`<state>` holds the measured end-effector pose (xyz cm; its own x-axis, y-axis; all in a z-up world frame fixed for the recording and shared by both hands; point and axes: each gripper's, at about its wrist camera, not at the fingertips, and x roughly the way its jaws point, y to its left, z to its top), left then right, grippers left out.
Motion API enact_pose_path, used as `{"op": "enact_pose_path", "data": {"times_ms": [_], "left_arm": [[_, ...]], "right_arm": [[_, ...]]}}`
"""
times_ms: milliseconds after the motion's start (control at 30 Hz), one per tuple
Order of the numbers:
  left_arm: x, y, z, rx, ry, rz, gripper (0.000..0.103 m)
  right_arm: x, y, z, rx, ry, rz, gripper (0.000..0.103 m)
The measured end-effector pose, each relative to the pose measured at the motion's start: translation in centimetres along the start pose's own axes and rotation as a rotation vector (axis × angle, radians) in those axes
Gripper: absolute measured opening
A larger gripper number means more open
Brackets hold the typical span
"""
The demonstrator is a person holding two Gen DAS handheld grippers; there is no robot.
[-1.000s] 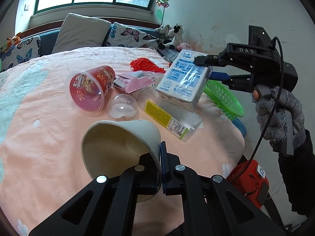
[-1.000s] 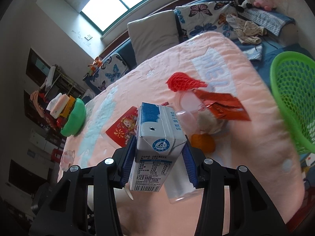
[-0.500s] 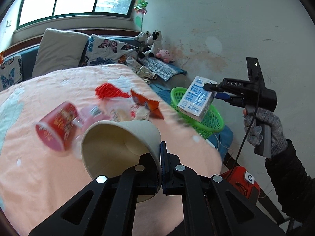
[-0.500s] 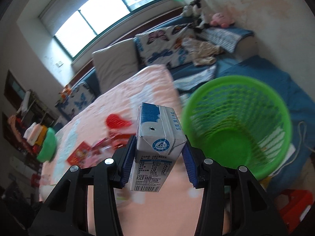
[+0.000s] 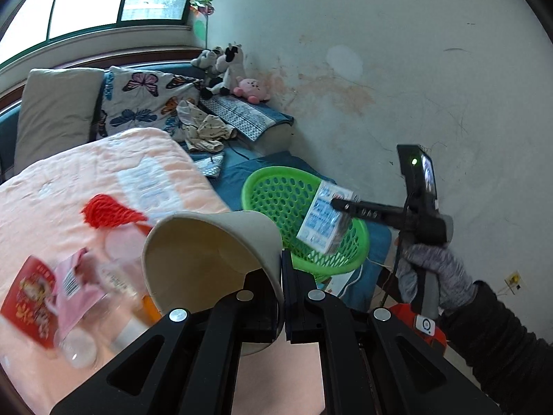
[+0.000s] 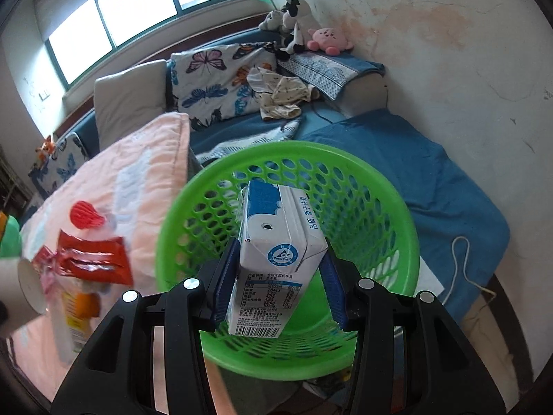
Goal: Collect trash
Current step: 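Carry the milk carton over the green basket and open the right tool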
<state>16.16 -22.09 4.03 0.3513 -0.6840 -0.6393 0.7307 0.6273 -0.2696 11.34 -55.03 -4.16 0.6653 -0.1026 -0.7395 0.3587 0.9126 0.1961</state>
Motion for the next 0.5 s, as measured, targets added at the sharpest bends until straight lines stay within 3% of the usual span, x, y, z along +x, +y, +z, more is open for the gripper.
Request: {"op": "enact_pose_path", "data": {"times_ms": [200, 267, 500], "left_arm": [[4.1, -1.4, 2.7, -0.007, 0.054, -0.041, 0.003], [5.3, -1.9, 3.5, -0.006, 0.070, -0.047, 0.003], [9.6, -3.7, 4.6, 0.012, 0.123, -0.071, 0.003]], "right_arm": [[1.7, -1.3, -0.7, 0.011, 0.030, 0.003, 0.050], [1.7, -1.6, -0.8, 0.020, 0.035, 0.014, 0.060], [0.6, -2.5, -1.5, 0.020, 0.016, 0.019, 0.064]]}}
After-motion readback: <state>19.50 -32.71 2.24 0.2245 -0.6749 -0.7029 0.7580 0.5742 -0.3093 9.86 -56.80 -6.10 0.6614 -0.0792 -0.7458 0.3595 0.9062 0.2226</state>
